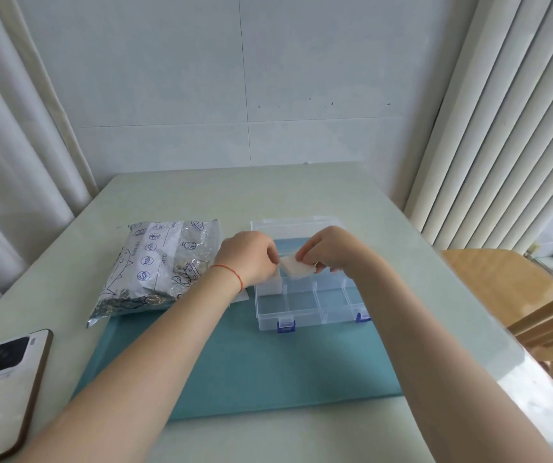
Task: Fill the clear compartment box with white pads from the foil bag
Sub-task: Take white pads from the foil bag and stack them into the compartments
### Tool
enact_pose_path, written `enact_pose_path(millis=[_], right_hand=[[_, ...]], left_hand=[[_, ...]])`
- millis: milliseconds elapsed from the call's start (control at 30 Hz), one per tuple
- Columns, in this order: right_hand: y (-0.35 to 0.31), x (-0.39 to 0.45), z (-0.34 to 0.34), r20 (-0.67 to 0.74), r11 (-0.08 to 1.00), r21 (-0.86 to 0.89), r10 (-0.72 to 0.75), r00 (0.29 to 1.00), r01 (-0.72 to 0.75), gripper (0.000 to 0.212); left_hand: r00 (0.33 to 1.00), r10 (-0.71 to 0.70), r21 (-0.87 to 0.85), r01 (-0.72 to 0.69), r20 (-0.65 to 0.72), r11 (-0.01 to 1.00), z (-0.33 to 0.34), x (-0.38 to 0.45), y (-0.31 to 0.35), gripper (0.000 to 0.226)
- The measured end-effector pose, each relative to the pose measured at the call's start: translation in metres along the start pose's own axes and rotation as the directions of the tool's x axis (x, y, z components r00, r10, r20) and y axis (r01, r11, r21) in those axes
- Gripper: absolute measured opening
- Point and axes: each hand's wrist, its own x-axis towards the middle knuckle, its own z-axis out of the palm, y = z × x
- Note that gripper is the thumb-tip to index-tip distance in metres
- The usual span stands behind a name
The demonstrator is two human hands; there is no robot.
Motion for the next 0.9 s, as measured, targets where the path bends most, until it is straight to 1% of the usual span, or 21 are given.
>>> enact_pose_path(millis=[67, 133, 267, 333, 433, 533, 600, 667, 733, 800, 900], right_hand=[[0.001, 0.0, 0.002, -0.017, 1.0, 0.014, 0.001, 1.0, -0.001, 0.02], [0.002, 0.001, 0.005, -0.026, 1.0, -0.014, -0.008, 1.0, 0.008, 0.02], [0.002, 0.003, 0.009, 0.019, 0.977, -0.212, 0.006, 1.0, -0.002, 0.035], [0.001, 0.001, 0.008, 0.046, 0.959, -0.283, 0.006, 0.999, 0.007, 0.031], [0.001, 0.0, 0.006, 0.042, 0.964, -0.265, -0.018, 0.999, 0.029, 0.025], [0.002, 0.003, 0.008, 0.042, 0.95, -0.305, -0.06, 0.997, 0.07, 0.034], [0.003, 0.006, 0.006, 0.035, 0.946, -0.314, -0.077, 0.996, 0.084, 0.032], [0.005, 0.008, 0.002, 0.008, 0.939, -0.329, -0.1, 0.995, 0.097, 0.023], [0.005, 0.004, -0.001, 0.022, 0.932, -0.343, -0.12, 0.993, 0.12, 0.018], [0.004, -0.003, 0.0, 0.093, 0.902, -0.405, -0.122, 0.988, 0.15, 0.021], [0.003, -0.005, 0.003, 0.135, 0.865, -0.47, -0.125, 0.983, 0.174, 0.029]], left_hand=[[1.0, 0.001, 0.019, -0.001, 0.019, 1.0, -0.001, -0.001, 0.0, 0.016], [1.0, 0.008, 0.046, -0.009, 0.026, 0.999, -0.001, 0.0, 0.0, 0.016], [0.998, 0.046, 0.096, -0.049, 0.033, 0.994, -0.001, 0.001, 0.001, 0.021], [0.997, 0.068, 0.117, -0.072, 0.039, 0.991, -0.001, 0.001, 0.002, 0.023], [0.995, 0.087, 0.125, -0.093, 0.057, 0.988, -0.001, 0.001, 0.002, 0.025], [0.99, 0.126, 0.141, -0.133, 0.058, 0.981, 0.001, 0.002, 0.004, 0.029], [0.986, 0.147, 0.164, -0.157, 0.075, 0.974, 0.002, 0.001, 0.009, 0.029], [0.984, 0.135, 0.184, -0.155, 0.114, 0.971, 0.002, 0.001, 0.014, 0.028], [0.984, 0.1, 0.191, -0.128, 0.15, 0.973, 0.001, 0.003, 0.019, 0.038], [0.982, 0.05, 0.185, -0.083, 0.18, 0.979, 0.002, 0.007, 0.024, 0.047], [0.975, 0.005, 0.174, -0.045, 0.221, 0.984, 0.002, 0.012, 0.026, 0.044]])
